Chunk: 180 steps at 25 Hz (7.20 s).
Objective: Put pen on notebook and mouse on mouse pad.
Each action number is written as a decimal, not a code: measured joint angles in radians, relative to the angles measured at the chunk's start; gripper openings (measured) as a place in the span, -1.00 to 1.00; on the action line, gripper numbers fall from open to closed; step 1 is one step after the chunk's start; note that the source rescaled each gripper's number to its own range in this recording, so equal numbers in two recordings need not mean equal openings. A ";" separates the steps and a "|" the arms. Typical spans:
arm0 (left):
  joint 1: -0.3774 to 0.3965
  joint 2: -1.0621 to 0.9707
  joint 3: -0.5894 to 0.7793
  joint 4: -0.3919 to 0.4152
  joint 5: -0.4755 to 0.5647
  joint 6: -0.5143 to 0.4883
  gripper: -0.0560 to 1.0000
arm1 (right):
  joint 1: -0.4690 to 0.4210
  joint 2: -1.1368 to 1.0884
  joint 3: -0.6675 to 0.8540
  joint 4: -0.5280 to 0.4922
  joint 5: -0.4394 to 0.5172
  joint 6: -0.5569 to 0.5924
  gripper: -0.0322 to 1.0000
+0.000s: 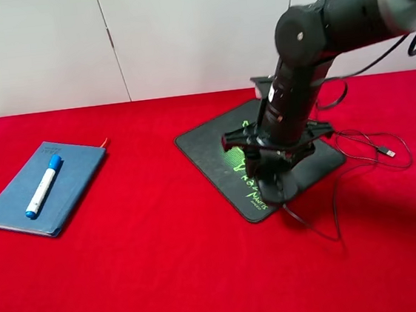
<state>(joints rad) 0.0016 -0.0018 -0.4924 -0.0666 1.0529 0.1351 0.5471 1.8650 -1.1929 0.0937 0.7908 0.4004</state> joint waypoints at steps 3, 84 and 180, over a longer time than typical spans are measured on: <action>0.000 0.000 0.000 0.000 0.000 0.000 1.00 | -0.035 0.005 -0.042 0.000 0.001 -0.042 -0.94; 0.000 0.000 0.000 0.000 0.000 0.000 1.00 | -0.022 -0.212 -0.343 -0.019 0.428 -0.259 1.00; 0.000 0.000 0.000 0.000 0.000 0.000 1.00 | -0.561 -1.869 0.706 -0.146 0.226 -0.409 1.00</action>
<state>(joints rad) 0.0016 -0.0018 -0.4924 -0.0666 1.0529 0.1351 -0.0137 -0.0043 -0.4867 -0.0521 1.0167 -0.0088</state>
